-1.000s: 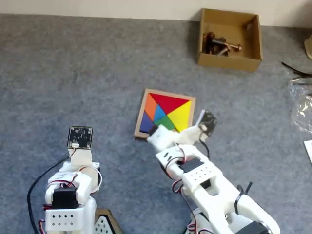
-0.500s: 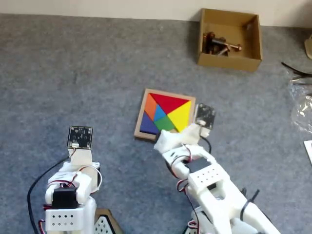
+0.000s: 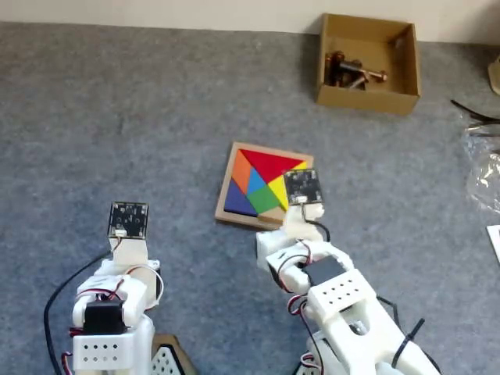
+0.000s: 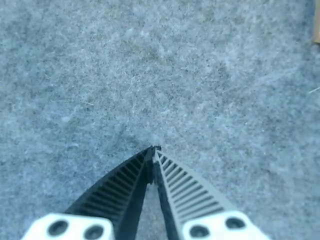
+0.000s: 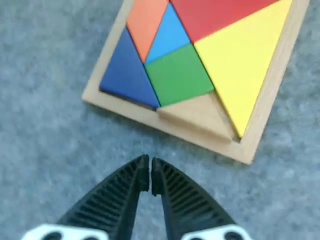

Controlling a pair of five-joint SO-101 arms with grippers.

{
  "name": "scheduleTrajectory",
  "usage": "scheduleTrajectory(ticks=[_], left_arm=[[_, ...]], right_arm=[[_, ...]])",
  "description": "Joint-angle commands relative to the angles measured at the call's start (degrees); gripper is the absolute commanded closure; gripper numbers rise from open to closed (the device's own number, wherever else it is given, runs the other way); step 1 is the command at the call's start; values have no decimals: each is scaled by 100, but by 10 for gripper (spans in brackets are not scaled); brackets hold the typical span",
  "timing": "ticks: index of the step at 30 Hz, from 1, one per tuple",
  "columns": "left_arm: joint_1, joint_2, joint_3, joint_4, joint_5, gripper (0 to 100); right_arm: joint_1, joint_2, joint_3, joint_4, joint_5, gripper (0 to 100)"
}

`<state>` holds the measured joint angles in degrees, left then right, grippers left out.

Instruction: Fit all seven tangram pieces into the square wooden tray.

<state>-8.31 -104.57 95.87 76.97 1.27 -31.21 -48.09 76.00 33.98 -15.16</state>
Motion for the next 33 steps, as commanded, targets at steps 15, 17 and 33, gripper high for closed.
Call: scheduleTrajectory(ticks=[15,17,33], left_arm=[[-75,-31,127,44,-35,993],[-75,-31,127,44,-35,993],[-75,-31,127,44,-35,993]], right_arm=[[1648,-242,-1525,2413,958,992],[2018,-224,-1516,2211,958,992],[1771,-154,-1552,1947,2444,993]])
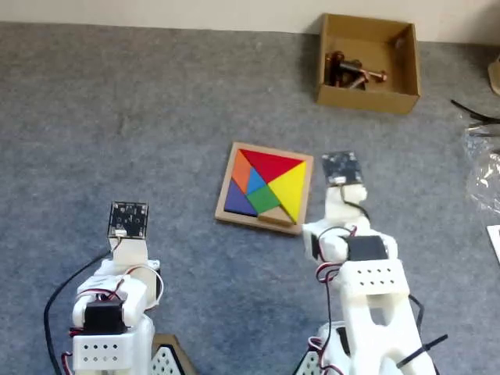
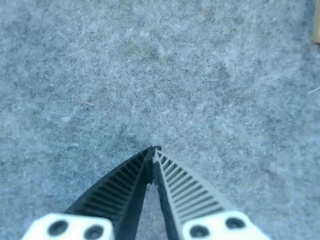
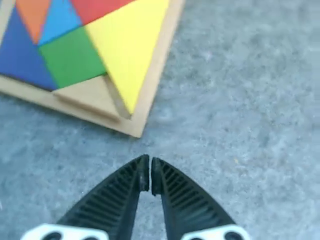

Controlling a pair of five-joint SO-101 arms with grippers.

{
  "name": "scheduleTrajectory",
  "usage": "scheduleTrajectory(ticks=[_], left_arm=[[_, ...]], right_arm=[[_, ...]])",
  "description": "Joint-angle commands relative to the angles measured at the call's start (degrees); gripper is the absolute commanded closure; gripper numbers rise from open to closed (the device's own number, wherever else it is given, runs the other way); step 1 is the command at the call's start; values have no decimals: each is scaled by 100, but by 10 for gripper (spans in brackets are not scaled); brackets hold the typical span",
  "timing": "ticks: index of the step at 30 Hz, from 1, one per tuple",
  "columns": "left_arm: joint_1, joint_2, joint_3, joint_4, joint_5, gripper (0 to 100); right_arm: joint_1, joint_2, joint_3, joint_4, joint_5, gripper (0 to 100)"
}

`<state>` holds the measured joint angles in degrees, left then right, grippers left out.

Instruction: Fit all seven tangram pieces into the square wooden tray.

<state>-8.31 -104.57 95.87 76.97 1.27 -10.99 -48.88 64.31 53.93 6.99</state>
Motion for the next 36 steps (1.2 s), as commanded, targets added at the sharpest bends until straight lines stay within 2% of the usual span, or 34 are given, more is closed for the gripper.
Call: scheduleTrajectory(ticks=[1,7,15,25,36], left_arm=[[-75,-31,127,44,-35,993],[-75,-31,127,44,-35,993],[-75,-31,127,44,-35,993],[-75,-31,127,44,-35,993],[-75,-31,127,44,-35,993]], right_arm=[[-295,-13,-400,40,264,993],[-303,1007,-1218,312,264,993],[-884,2607,-2536,796,281,993],[-1569,3802,-3231,752,281,993],[-1587,4585,-3407,-13,281,993]])
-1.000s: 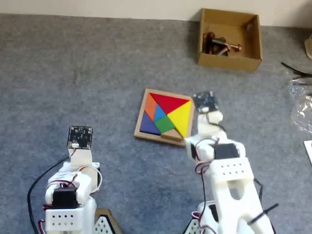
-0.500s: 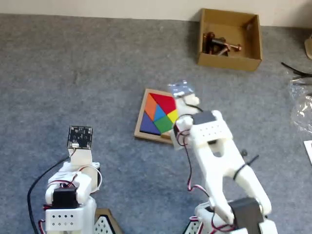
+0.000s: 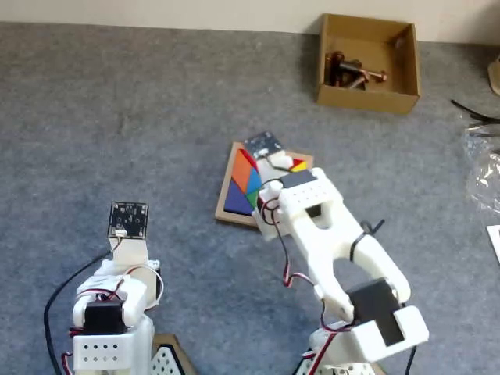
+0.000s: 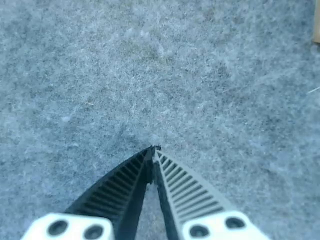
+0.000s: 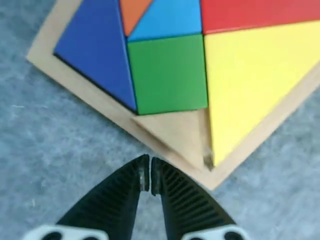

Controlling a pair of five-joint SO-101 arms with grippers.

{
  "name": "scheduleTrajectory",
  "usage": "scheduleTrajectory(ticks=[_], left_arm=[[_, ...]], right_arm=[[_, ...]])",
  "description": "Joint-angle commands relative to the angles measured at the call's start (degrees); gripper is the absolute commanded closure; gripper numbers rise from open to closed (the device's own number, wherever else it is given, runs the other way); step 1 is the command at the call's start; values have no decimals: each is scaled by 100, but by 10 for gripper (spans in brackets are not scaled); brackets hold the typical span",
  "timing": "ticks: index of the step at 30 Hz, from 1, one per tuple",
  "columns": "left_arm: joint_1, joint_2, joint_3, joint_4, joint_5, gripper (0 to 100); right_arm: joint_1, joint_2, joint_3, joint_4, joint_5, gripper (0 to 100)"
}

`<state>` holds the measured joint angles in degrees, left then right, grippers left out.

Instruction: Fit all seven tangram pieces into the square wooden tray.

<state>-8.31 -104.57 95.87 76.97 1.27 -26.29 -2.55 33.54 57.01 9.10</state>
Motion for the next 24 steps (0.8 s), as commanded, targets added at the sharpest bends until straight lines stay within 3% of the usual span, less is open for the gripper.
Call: scheduleTrajectory(ticks=[1,15,24], left_arm=[[-75,-31,127,44,-35,993],[-75,-31,127,44,-35,993],[-75,-31,127,44,-35,993]], right_arm=[[-57,-31,-330,-400,70,993],[84,-22,-303,-752,70,993],[453,-514,-400,-207,53,993]])
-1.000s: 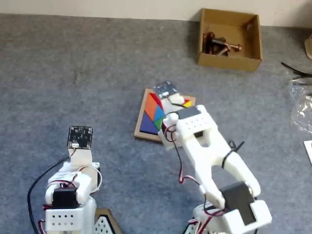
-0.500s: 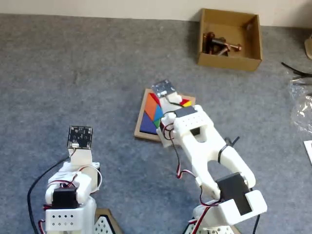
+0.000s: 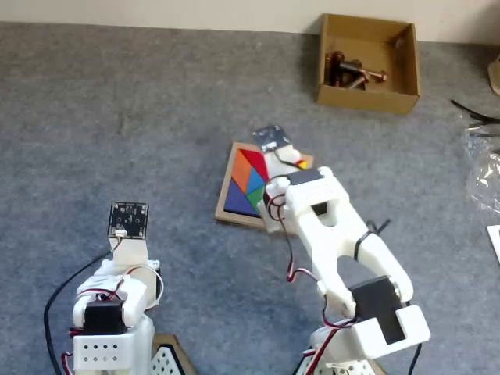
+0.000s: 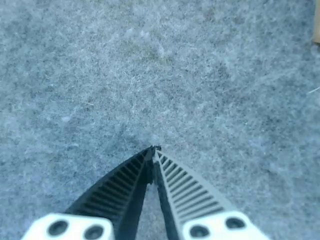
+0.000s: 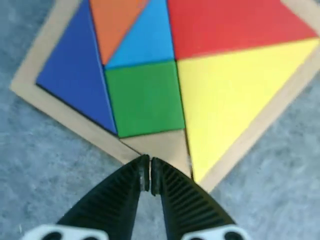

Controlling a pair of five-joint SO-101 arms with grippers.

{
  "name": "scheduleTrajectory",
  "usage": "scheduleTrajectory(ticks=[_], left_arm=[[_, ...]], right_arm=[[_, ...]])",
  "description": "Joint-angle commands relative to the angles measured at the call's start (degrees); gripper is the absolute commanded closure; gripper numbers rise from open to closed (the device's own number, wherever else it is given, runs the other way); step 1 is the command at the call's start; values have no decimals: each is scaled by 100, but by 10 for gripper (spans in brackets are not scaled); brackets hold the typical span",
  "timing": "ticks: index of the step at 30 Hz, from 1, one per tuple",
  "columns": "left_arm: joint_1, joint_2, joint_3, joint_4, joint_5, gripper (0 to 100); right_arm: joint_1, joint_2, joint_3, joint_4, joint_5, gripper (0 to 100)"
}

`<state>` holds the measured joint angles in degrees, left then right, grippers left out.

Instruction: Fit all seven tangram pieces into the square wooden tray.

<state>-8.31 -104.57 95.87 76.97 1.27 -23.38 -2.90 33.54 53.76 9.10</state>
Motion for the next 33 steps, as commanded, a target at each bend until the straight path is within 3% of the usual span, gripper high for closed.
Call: scheduleTrajectory(ticks=[1,10,25,33], left_arm=[[-75,-31,127,44,-35,993],[-75,-31,127,44,-35,993],[-75,-31,127,44,-35,993],[-75,-31,127,44,-35,993]], right_arm=[[215,-576,-382,119,44,993],[804,-1516,-330,127,53,993],[1956,-3292,-189,1015,62,993],[2114,-4321,-189,1508,70,993]])
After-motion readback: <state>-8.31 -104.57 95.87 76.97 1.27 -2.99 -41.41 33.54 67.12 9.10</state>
